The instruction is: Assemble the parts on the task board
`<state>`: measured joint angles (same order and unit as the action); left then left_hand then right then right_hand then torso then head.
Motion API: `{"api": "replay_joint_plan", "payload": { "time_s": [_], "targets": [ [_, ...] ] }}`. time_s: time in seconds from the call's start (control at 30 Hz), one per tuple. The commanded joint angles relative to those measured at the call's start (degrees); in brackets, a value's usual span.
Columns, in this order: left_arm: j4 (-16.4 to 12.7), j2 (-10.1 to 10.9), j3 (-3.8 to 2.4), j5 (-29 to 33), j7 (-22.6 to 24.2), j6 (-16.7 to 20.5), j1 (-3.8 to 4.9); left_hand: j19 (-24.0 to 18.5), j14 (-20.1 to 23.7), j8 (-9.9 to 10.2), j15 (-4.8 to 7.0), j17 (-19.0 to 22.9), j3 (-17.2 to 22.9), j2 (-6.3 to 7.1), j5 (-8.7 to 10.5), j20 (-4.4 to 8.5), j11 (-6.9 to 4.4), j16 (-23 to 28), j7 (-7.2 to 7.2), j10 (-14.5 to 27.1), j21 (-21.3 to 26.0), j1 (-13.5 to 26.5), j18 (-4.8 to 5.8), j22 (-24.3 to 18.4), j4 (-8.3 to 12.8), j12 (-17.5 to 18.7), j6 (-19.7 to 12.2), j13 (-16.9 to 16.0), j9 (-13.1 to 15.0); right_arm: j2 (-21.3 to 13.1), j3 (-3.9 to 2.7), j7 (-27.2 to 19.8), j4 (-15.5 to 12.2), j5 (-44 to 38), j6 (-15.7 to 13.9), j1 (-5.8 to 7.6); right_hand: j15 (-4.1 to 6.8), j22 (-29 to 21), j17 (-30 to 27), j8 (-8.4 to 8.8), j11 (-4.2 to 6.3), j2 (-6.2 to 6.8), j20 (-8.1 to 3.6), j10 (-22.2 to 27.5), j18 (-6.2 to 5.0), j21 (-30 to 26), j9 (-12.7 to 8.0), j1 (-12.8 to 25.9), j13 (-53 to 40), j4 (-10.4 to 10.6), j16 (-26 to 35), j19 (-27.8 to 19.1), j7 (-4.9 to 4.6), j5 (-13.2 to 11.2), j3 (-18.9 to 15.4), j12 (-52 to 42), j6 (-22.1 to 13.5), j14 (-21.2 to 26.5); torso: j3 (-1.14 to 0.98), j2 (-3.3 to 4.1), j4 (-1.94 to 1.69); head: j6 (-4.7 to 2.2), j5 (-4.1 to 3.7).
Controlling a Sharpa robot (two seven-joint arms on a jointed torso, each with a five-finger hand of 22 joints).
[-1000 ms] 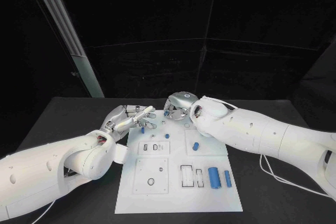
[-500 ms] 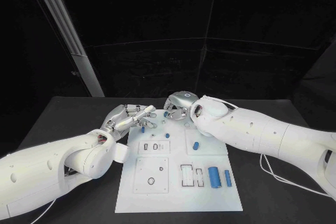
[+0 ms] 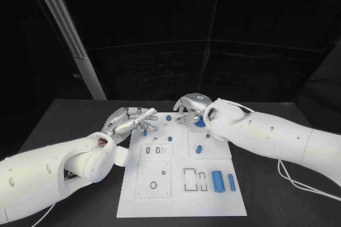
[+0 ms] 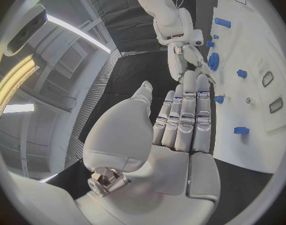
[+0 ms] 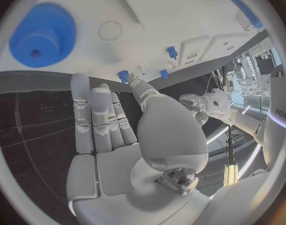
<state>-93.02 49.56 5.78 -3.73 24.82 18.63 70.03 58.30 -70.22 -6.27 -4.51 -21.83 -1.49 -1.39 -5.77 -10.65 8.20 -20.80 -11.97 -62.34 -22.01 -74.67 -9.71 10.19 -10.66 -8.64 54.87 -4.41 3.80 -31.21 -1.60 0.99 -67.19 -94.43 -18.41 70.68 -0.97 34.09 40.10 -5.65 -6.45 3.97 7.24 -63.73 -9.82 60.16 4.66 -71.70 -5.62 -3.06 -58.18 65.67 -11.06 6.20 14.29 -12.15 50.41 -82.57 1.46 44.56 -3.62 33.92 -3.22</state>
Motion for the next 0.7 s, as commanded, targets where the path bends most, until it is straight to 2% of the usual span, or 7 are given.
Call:
{"api": "replay_joint_plan", "payload": {
  "time_s": [0.03,0.1,0.2,0.3,0.4,0.47,0.7],
  "targets": [
    [-0.2,0.26,-0.01,-0.43,0.15,-0.93,0.13,-0.1,0.41,0.33,-0.07,-0.05,-0.27,-0.59,0.11,-0.21,0.28,-0.21,-0.39,0.19,0.12,0.05,-0.66,-0.07,0.17,0.39,-0.13,0.05,-0.09,-3.08,-0.08,1.93,-2.69,4.86,0.48,0.45,0.9,6.25,5.26,-0.59,1.53,-0.31,-0.83,-5.55,0.98,3.93,0.17,0.29,-1.65,0.9,-3.99,3.3,1.13,0.3,-0.44,-3.42,1.48,-1.65,-0.05,-0.17,0.37,-0.2,-0.08],
    [-0.19,0.39,-0.01,-0.42,0.14,-0.96,0.16,-0.1,0.42,0.35,-0.08,-0.09,-0.29,-0.6,0.11,-0.22,0.3,-0.21,-0.41,0.23,0.12,0.06,-0.66,-0.07,0.18,0.41,-0.17,0.05,-0.09,-5.29,-0.51,3.07,-4.14,7.26,1.99,0.58,1.79,9.93,8.77,-0.82,2.67,0.25,-1.71,-9.54,1.6,6.33,0.18,0.8,-3.69,1.68,-6.72,5.2,2.04,0.77,-1.29,-6.69,2.16,-2.49,-0.13,-0.3,0.64,-0.17,-0.01],
    [-0.14,0.49,-0.01,-0.42,0.14,-1.01,0.18,-0.1,0.42,0.35,-0.08,-0.1,-0.3,-0.6,0.11,-0.22,0.3,-0.22,-0.41,0.23,0.12,0.06,-0.66,-0.07,0.19,0.41,-0.17,0.05,-0.08,-7.83,-0.94,4.46,-5.58,9.95,3.77,0.67,2.71,16.74,14.95,-0.83,3.61,1.42,-2.79,-12.42,2.81,10.59,0.03,2.18,-8.42,3.37,-11.4,8.37,2.96,4.46,-3.35,-12.59,2.58,-3.54,-0.2,-0.37,0.88,-0.24,0.11],
    [-0.02,0.52,0.0,-0.42,0.1,-1.13,0.2,-0.1,0.43,0.35,-0.08,-0.11,-0.3,-0.61,0.11,-0.22,0.3,-0.22,-0.41,0.23,0.12,0.06,-0.66,-0.07,0.19,0.41,-0.18,0.05,-0.08,-10.18,-1.21,6.05,-6.6,11.89,5.49,0.73,2.58,26.08,25.52,-0.49,3.94,1.68,-2.89,-9.24,4.39,16.45,-0.43,1.5,-32.2,6.03,-19.11,11.5,2.64,6.47,-6.68,-34.74,2.26,-4.08,-0.36,-0.36,1.1,-0.42,0.09],
    [0.1,0.44,0.0,-0.42,0.07,-1.22,0.2,-0.1,0.43,0.36,-0.09,-0.14,-0.3,-0.63,0.11,-0.23,0.3,-0.22,-0.41,0.24,0.12,0.03,-0.66,-0.07,0.22,0.42,-0.19,0.05,-0.08,-11.26,-1.3,7.0,-6.93,12.51,6.68,0.75,2.0,29.81,32.22,-0.07,3.2,1.62,-2.58,-11.66,4.85,18.48,-0.63,1.92,-46.16,7.88,-23.07,12.75,2.42,6.88,-8.36,-47.12,1.29,-4.82,-0.38,-0.3,1.05,-0.51,0.0],
    [0.17,0.38,0.01,-0.42,0.05,-1.28,0.2,-0.1,0.44,0.37,-0.09,-0.16,-0.29,-0.64,0.1,-0.23,0.31,-0.23,-0.41,0.25,0.12,0.0,-0.66,-0.07,0.24,0.42,-0.19,0.05,-0.08,-11.58,-1.33,7.33,-7.04,12.64,7.25,0.76,1.71,30.35,35.14,0.02,2.9,1.98,-2.36,-12.06,4.88,18.88,-0.64,1.71,-50.59,8.61,-24.71,12.87,2.23,7.05,-9.28,-50.89,0.91,-5.14,-0.29,-0.26,0.87,-0.49,-0.17],
    [0.57,0.18,0.05,-0.42,-0.04,-1.4,0.2,-0.1,0.47,0.38,-0.1,-0.26,-0.25,-0.75,0.07,-0.24,0.31,-0.24,-0.41,0.26,0.12,-0.15,-0.67,-0.07,0.37,0.43,-0.2,0.04,-0.06,-11.96,-1.39,8.92,-7.11,9.85,10.83,0.77,1.16,32.52,39.82,0.37,2.1,2.52,-1.47,-13.58,5.3,20.16,-0.68,0.15,-59.99,11.27,-27.32,13.58,1.51,7.69,-11.36,-58.61,-0.6,-5.6,-0.24,-0.2,0.84,-0.25,-0.4]
  ]
}}
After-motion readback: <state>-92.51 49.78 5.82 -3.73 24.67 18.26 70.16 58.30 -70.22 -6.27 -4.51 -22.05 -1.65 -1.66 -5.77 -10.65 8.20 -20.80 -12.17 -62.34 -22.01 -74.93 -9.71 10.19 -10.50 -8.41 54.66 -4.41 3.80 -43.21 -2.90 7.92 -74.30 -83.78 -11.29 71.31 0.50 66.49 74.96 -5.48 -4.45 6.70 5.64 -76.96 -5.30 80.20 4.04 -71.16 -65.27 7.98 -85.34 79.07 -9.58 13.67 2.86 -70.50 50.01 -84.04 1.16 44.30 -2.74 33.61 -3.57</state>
